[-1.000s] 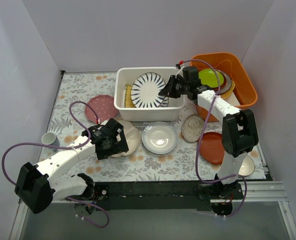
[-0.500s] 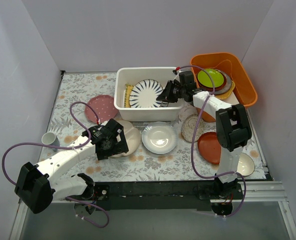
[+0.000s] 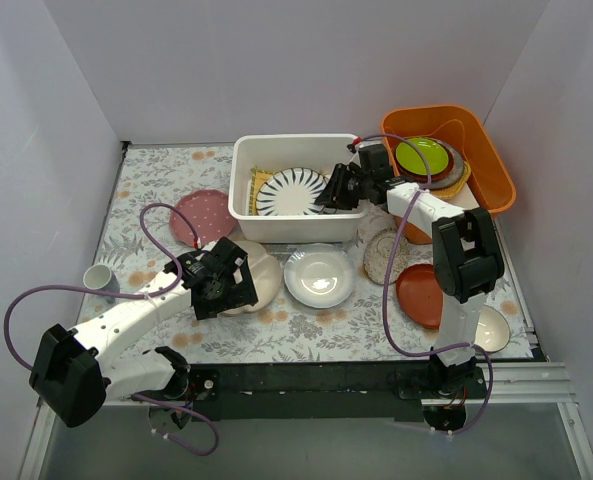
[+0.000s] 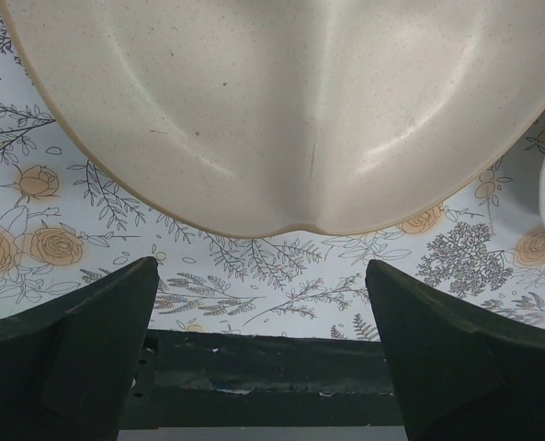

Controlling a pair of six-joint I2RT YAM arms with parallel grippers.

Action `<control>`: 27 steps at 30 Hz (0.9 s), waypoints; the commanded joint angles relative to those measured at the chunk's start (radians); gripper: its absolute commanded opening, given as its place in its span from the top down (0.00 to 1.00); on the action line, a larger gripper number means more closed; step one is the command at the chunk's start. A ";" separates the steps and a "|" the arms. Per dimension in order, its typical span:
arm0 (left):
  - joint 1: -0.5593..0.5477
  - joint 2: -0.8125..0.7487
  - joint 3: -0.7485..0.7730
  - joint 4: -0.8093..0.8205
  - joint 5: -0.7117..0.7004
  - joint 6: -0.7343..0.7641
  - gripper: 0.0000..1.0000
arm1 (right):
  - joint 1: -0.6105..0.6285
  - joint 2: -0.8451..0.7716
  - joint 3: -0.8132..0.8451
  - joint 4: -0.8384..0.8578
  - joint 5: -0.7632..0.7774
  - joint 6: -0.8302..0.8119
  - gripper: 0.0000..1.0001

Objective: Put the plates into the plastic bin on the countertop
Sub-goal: Place the plate in the plastic bin.

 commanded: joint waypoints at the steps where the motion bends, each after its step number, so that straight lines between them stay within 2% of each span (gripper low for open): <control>1: 0.003 -0.030 -0.001 0.000 0.006 0.009 0.04 | 0.000 -0.010 0.018 -0.015 -0.031 -0.027 0.58; 5: 0.003 -0.032 -0.001 0.003 0.009 0.011 0.04 | 0.000 -0.004 0.020 -0.068 -0.051 -0.043 0.53; 8: 0.003 -0.035 -0.001 0.006 0.017 0.014 0.04 | 0.000 -0.017 0.006 -0.082 -0.051 -0.062 0.40; 10: 0.003 -0.039 -0.001 0.007 0.015 0.015 0.04 | -0.001 -0.031 0.002 -0.094 -0.038 -0.073 0.36; 11: 0.003 -0.041 -0.002 0.006 0.015 0.015 0.03 | 0.000 -0.037 0.003 -0.097 -0.032 -0.085 0.24; 15: 0.003 -0.044 -0.001 0.007 0.015 0.014 0.04 | 0.000 -0.080 0.024 -0.155 0.031 -0.125 0.21; 16: 0.003 -0.044 -0.001 0.009 0.017 0.015 0.04 | -0.001 -0.085 0.041 -0.164 0.044 -0.133 0.18; 17: 0.005 -0.044 0.001 0.007 0.015 0.014 0.04 | 0.000 -0.097 0.047 -0.178 0.053 -0.144 0.02; 23: 0.003 -0.055 -0.001 0.009 0.018 0.015 0.03 | 0.000 -0.186 0.071 -0.227 0.159 -0.219 0.02; 27: 0.003 -0.056 -0.001 0.012 0.023 0.017 0.03 | 0.000 -0.318 -0.003 -0.119 0.154 -0.257 0.02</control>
